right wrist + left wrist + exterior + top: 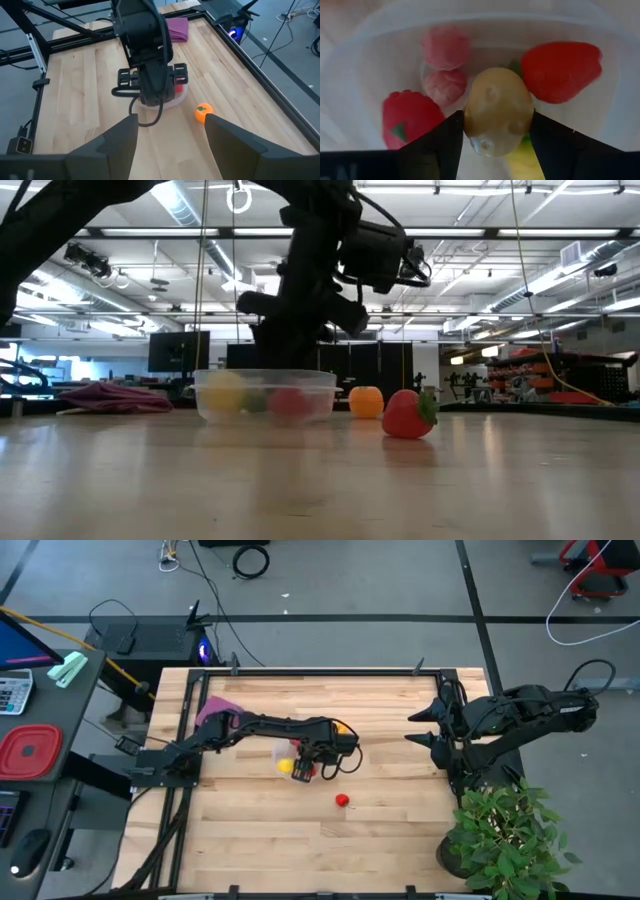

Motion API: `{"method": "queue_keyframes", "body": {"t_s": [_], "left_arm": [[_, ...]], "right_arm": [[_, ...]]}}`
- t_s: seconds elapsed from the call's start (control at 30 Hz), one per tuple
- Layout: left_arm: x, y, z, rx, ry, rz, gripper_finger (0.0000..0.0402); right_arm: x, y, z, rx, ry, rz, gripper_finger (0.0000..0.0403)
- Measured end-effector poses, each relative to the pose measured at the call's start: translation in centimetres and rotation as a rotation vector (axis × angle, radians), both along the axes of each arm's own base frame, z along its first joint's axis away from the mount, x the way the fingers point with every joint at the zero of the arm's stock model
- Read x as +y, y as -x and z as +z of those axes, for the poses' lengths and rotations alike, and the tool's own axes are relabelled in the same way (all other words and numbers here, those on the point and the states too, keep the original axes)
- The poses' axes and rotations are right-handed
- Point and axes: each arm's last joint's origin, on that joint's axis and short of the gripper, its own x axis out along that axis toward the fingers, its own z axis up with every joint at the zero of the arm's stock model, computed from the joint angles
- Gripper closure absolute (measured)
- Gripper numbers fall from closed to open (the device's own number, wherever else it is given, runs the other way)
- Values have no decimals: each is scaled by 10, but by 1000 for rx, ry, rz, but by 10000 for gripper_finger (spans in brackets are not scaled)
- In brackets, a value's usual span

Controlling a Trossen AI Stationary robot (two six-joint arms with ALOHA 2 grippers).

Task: Pick and placing Produce into tupperware
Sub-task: Put the brown potato into the transparent bin

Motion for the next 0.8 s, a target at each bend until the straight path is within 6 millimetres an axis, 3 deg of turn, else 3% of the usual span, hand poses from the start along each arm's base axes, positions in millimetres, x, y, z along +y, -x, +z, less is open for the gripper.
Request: {"method": "queue_keyframes", "body": {"t_s": [0.3, 0.67, 0.8], "left_arm": [[-5, 4, -14, 21, -6, 7, 178], [-5, 2, -11, 2, -21, 36, 132], [-5, 12, -1, 109, -40, 88, 128]], "right_arm": [[0, 0, 0, -2, -12, -7, 163], [0, 0, 0, -6, -30, -20, 163], [0, 0, 0, -7, -30, -20, 163]]}}
